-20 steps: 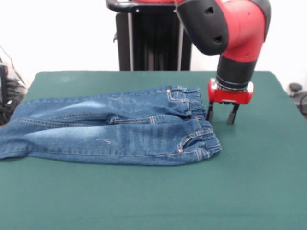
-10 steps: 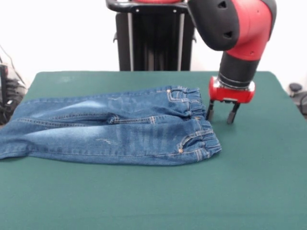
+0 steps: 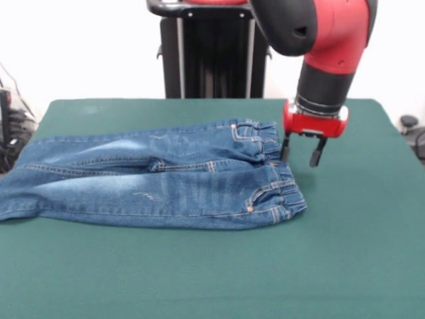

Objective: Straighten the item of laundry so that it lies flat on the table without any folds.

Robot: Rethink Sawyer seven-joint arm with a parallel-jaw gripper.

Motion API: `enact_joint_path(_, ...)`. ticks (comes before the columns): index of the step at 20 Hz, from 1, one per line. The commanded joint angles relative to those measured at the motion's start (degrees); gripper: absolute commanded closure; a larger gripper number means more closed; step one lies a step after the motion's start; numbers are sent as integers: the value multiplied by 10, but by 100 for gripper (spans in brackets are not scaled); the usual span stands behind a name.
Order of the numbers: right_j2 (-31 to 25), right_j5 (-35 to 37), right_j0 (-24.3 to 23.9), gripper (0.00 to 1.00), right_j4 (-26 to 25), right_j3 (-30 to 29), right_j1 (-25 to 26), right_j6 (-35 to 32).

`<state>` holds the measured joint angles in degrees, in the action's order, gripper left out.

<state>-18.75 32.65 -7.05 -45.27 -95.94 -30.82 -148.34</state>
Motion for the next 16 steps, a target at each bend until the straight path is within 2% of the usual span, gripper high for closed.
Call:
enact_joint_path(1, -40, 11, -8, 0, 27, -47, -10, 63)
enact_joint_path(4, -37, 12, -6, 0, 28, -48, -14, 62)
enact_joint_path(16, 28, -25, 39, 0, -32, 10, 61, 5)
